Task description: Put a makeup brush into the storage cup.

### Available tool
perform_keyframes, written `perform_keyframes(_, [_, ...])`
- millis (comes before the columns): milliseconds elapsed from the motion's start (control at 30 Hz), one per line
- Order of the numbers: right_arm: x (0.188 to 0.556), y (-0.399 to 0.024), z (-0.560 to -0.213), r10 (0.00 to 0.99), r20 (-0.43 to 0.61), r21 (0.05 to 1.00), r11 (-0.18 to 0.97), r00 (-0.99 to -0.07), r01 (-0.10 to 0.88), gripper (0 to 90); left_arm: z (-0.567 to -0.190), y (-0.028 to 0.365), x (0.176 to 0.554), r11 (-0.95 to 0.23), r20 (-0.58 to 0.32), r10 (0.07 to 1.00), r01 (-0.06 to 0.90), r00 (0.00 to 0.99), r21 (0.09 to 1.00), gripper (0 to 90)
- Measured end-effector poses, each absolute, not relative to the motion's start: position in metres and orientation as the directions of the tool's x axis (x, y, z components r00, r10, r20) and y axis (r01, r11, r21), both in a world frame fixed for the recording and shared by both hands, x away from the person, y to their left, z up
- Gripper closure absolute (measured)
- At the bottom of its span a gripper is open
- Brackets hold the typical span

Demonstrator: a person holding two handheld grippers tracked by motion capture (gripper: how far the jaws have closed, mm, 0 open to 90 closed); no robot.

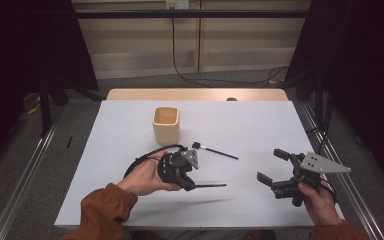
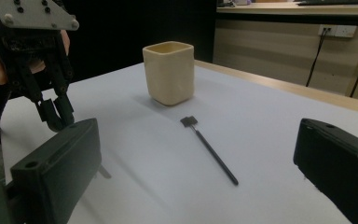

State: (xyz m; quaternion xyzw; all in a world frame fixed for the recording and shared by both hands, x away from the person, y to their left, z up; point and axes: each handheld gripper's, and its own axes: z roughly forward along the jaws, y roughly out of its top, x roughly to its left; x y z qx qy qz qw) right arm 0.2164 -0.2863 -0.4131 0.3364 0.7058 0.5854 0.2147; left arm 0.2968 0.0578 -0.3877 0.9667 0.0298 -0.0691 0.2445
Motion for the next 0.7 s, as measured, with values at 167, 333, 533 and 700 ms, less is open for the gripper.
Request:
perform_keyframes(167, [0.231,-0.280,-0.402,0.710,0.067,0.974,0.107,-0.701,0.201,0.0,-0.387,0.060,0.297,-0.873,-0.147,0.021,0.090,0.989,0.480,83.4])
perform_keyframes(333, [0.241,-0.265,-0.399,0.655,0.047,0.964,0.167,-0.754,0.206,0.0,-0.387,0.061,0.298,-0.874,-0.152,0.015,0.087,0.988,0.479,83.4])
perform_keyframes(533, [0.244,-0.254,-0.397,0.561,0.005,0.945,0.268,-0.827,0.187,2.1,-0.386,0.060,0.296,-0.871,-0.148,0.002,0.074,0.989,0.485,83.4])
perform_keyframes(700, [0.250,-0.244,-0.389,0.497,-0.009,0.924,0.335,-0.868,0.183,1.9,-0.387,0.060,0.297,-0.874,-0.155,0.005,0.080,0.988,0.480,83.5])
